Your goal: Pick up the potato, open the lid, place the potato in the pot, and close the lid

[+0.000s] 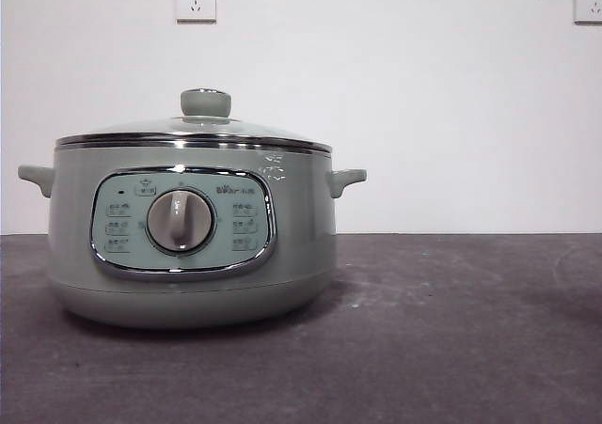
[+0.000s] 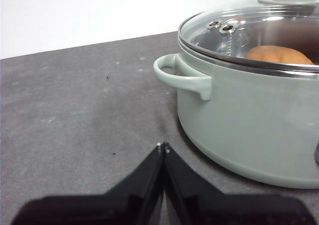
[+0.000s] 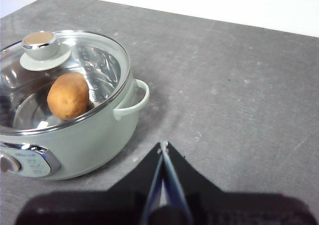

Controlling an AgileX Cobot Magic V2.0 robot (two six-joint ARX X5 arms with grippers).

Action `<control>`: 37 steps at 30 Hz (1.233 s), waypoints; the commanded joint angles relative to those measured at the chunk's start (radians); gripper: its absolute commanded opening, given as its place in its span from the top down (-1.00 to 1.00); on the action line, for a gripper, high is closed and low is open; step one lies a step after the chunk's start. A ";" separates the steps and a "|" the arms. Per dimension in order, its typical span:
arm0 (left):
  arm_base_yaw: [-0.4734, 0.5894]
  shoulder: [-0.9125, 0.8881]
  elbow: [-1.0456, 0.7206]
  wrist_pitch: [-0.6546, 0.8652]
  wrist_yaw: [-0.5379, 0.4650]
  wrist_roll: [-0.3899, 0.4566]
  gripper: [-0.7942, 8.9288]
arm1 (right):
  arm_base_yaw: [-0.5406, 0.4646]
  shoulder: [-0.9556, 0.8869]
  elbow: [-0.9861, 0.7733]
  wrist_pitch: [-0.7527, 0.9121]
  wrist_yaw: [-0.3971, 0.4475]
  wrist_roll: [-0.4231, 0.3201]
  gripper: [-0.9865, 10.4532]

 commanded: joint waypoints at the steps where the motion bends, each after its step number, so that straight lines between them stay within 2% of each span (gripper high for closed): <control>1: 0.003 -0.003 -0.016 0.006 -0.002 -0.005 0.84 | 0.001 -0.002 -0.008 0.003 0.003 0.010 0.83; 18: 0.003 -0.003 -0.016 0.006 -0.002 -0.005 0.84 | 0.001 -0.002 -0.008 0.003 0.003 0.009 0.83; 22: 0.003 -0.003 -0.016 0.006 -0.002 -0.005 0.84 | -0.005 -0.043 -0.010 -0.002 0.004 -0.094 0.83; 25: 0.003 -0.003 -0.016 0.006 -0.002 -0.005 0.84 | -0.043 -0.101 -0.029 0.002 -0.009 -0.140 0.83; 27: 0.003 -0.003 -0.016 0.006 -0.002 -0.005 0.84 | -0.090 -0.143 -0.066 0.017 -0.059 -0.161 0.83; 30: 0.003 -0.003 -0.016 0.006 -0.002 -0.005 0.84 | -0.200 -0.237 -0.163 0.050 -0.234 -0.187 0.83; 32: 0.003 -0.003 -0.016 0.006 -0.002 -0.005 0.84 | -0.277 -0.308 -0.248 0.094 -0.314 -0.189 0.83; 37: 0.003 -0.003 -0.016 0.006 -0.002 -0.005 0.84 | -0.426 -0.456 -0.459 0.244 -0.401 -0.179 0.83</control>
